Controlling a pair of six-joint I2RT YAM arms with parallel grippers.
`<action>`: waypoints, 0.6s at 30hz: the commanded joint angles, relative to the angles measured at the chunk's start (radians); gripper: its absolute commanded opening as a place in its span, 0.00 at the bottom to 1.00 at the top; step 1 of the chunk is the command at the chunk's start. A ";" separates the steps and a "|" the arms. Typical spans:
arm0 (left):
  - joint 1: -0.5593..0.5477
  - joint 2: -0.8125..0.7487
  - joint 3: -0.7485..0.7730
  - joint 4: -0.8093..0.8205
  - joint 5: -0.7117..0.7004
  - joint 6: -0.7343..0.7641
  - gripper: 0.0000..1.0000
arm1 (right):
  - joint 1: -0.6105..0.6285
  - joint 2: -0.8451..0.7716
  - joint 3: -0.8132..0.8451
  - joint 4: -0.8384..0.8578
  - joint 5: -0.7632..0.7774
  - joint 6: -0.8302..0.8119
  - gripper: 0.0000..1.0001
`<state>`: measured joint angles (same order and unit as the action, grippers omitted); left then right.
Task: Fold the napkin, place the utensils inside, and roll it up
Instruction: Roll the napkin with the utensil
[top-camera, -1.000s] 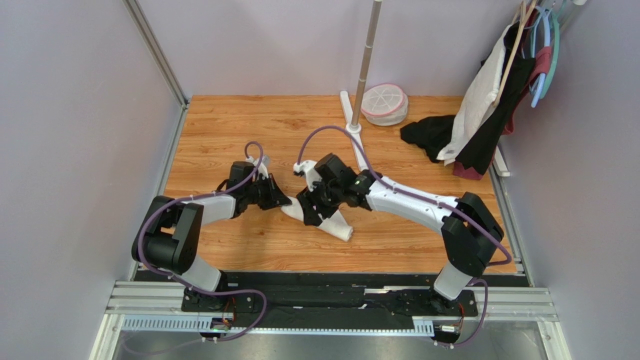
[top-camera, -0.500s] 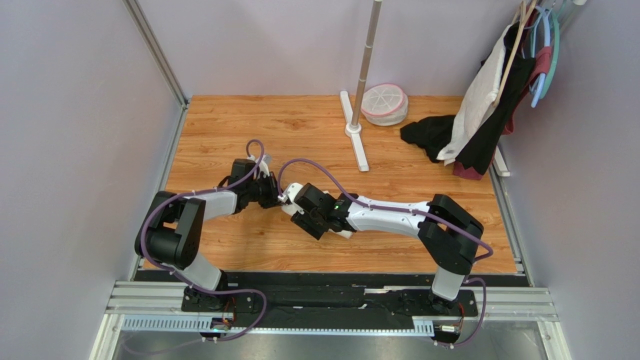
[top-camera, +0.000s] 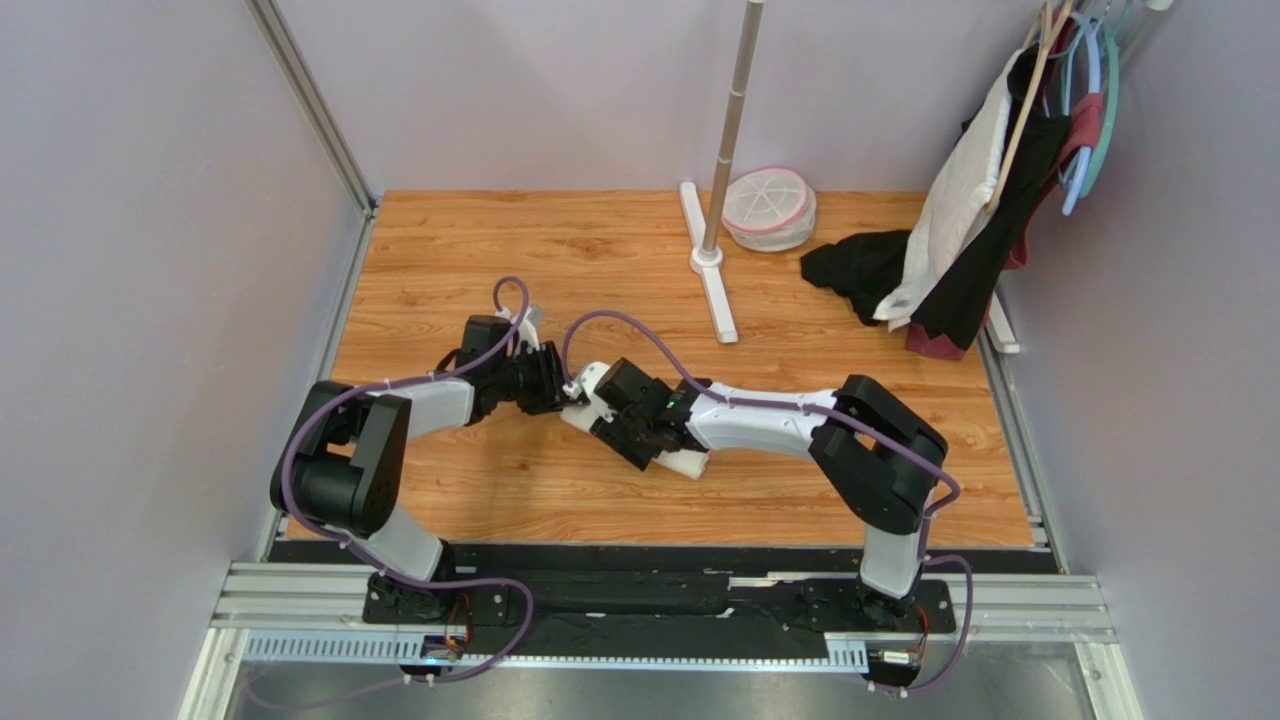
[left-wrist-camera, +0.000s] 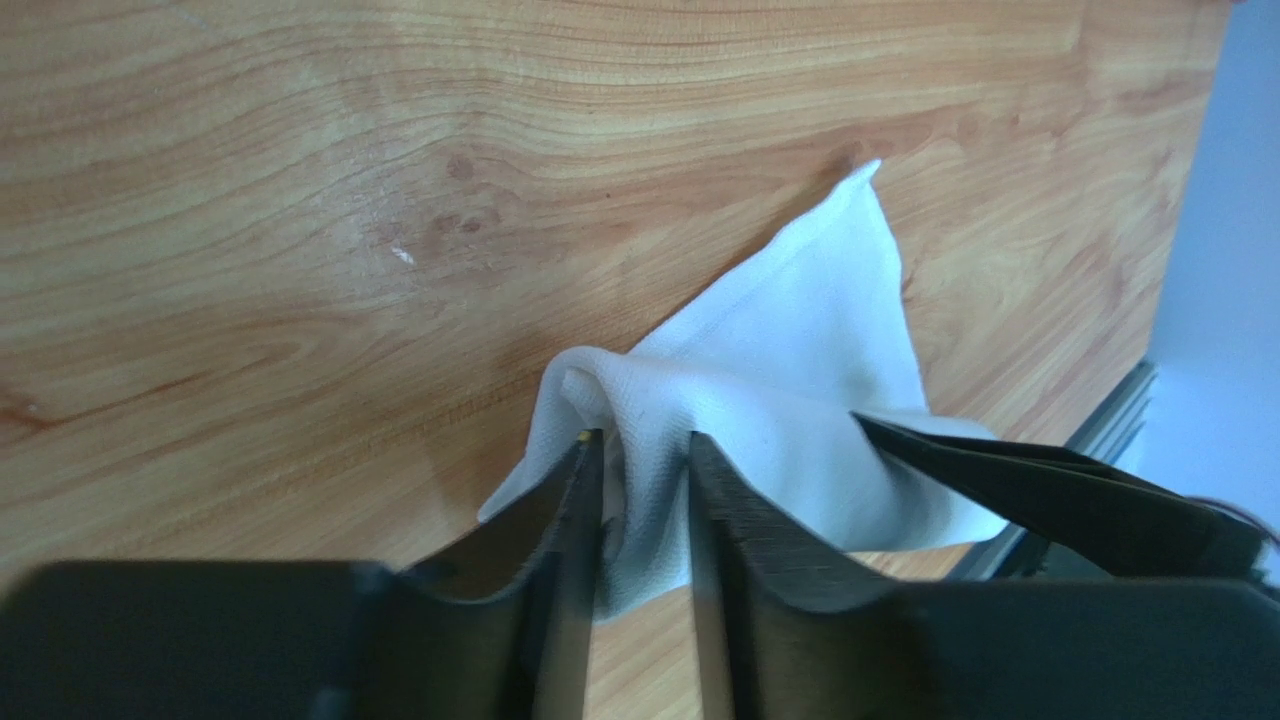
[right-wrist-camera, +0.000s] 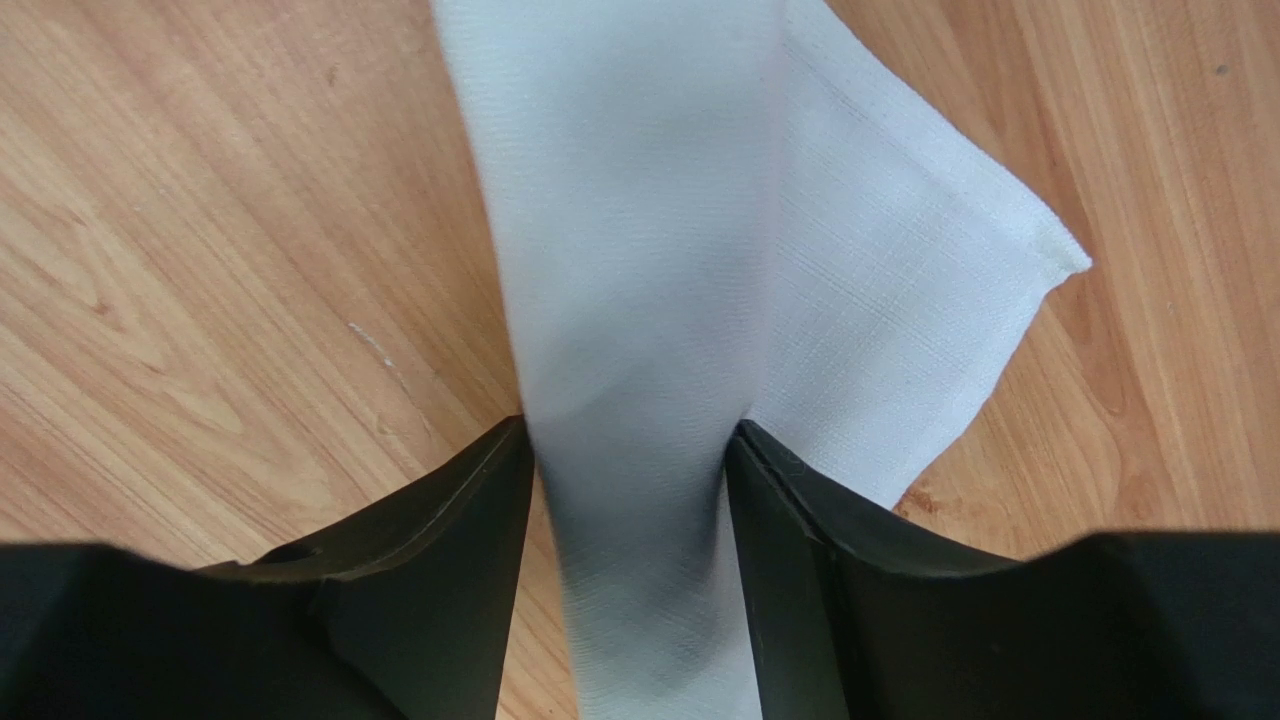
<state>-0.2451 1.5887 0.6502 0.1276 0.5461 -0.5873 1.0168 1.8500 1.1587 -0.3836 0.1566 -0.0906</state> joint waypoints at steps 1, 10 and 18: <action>0.012 -0.065 0.032 0.003 -0.014 0.011 0.53 | -0.079 0.032 0.012 -0.043 -0.217 0.041 0.41; 0.029 -0.255 -0.033 0.020 -0.121 0.030 0.67 | -0.199 0.083 0.035 -0.095 -0.674 0.130 0.31; 0.029 -0.296 -0.132 0.040 -0.117 0.052 0.68 | -0.284 0.204 0.091 -0.086 -0.930 0.187 0.31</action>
<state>-0.2203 1.3018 0.5640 0.1459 0.4351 -0.5663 0.7395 1.9747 1.2404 -0.4198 -0.6186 0.0647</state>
